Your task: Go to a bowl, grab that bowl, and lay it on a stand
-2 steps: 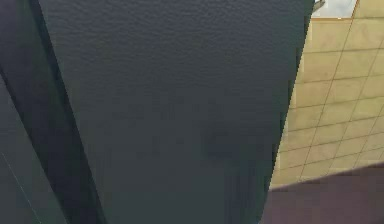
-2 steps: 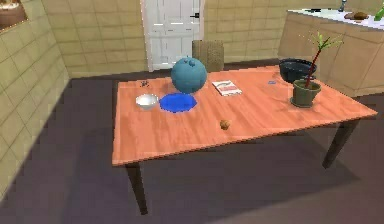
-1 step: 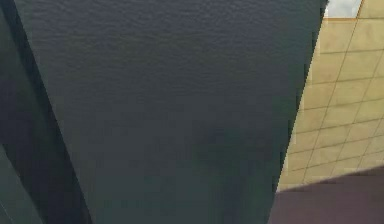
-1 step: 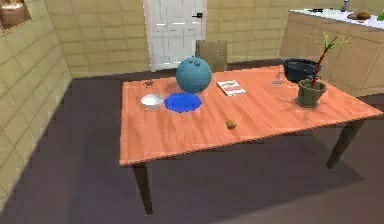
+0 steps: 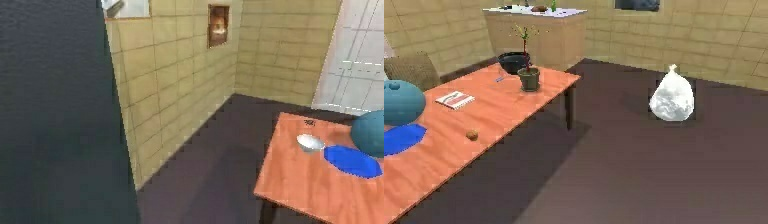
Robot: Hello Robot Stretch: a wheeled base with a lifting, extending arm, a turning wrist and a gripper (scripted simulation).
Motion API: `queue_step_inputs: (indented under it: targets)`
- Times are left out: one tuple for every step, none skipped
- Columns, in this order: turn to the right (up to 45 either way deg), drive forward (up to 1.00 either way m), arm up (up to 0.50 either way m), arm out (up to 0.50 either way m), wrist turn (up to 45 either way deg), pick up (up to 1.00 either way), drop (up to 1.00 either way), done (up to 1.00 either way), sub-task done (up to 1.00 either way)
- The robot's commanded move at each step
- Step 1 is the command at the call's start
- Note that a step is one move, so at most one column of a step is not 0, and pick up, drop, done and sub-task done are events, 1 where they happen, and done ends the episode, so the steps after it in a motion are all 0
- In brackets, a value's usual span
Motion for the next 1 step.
queue_step_inputs:
  targets:
    - [45.0,0.00,0.00,0.00,0.0,0.00,0.00,0.00,0.00]
